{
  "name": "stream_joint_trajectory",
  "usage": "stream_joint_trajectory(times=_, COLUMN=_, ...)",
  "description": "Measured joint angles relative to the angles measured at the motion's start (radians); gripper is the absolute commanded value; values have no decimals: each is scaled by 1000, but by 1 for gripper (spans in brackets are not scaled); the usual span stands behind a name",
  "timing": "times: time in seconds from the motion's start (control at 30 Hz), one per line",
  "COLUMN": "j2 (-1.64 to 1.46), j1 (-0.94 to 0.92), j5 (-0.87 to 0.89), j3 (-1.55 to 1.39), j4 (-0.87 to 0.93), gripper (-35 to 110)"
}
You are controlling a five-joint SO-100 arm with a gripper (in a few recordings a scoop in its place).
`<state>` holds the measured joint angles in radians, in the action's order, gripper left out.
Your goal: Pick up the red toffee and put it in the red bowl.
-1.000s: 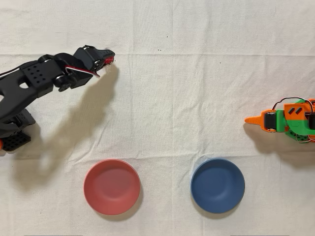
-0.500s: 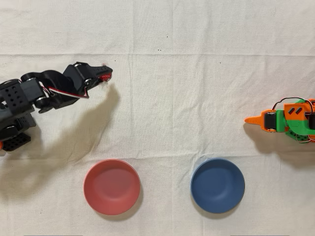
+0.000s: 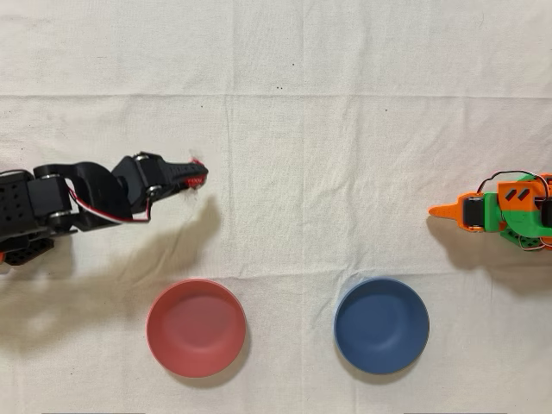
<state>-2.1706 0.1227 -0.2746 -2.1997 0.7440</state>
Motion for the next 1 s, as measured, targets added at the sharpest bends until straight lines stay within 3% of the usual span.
stream_joint_trajectory(times=1.0, j2=26, j1=-357, j5=12, j3=115, j4=43, gripper=13)
